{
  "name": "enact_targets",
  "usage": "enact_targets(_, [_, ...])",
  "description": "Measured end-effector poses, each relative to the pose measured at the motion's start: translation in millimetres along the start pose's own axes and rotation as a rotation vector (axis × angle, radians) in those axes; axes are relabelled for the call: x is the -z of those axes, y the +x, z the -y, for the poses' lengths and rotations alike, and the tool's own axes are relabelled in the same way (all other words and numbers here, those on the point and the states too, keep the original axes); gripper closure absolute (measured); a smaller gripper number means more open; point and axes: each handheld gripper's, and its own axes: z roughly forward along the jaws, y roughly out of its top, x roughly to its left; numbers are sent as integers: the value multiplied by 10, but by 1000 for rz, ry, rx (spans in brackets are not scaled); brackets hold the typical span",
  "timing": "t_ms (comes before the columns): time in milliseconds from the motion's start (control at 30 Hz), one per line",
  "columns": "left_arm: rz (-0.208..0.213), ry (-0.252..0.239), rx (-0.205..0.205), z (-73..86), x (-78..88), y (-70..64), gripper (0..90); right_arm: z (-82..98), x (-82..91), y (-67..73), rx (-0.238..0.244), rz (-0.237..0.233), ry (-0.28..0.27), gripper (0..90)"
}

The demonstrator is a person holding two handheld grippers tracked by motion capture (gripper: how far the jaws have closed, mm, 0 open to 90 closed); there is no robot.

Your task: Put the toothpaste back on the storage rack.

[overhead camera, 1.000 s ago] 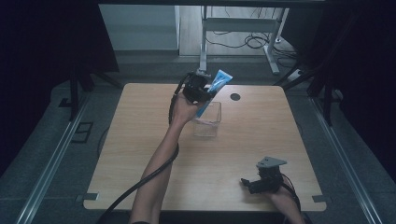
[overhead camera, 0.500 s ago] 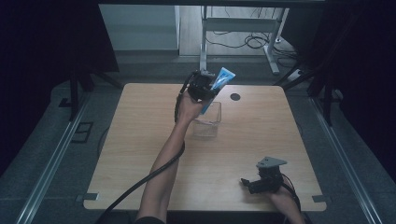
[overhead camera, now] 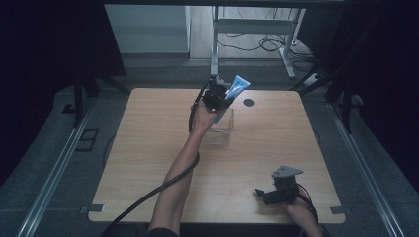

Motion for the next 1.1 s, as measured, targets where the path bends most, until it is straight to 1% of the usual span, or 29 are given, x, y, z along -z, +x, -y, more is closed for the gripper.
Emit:
enact_targets(33, [-7,3,-3,-3,-3,-5,737,0,0,0,0,0,0,0])
enact_targets(200, [-33,5,11,-1,-22,-18,736,0,0,0,0,0,0,0])
enact_targets(367, [-59,1,5,10,-59,-53,734,0,0,0,0,0,0,0])
enact_targets(500, [-66,1,1,18,-102,-80,733,0,0,0,0,0,0,0])
enact_targets(633, [-58,-2,-16,25,-137,-111,730,0,0,0,0,0,0,0])
enact_targets(700, [-42,4,-20,25,-146,-115,729,0,0,0,0,0,0,0])
enact_targets(767, [-44,6,-29,22,-150,-126,728,0,0,0,0,0,0,0])
enact_targets(867, [-35,10,-39,22,-158,-138,724,0,0,0,0,0,0,0])
enact_targets(1100, [-34,42,-77,-5,-184,-181,720,0,0,0,0,0,0,0])
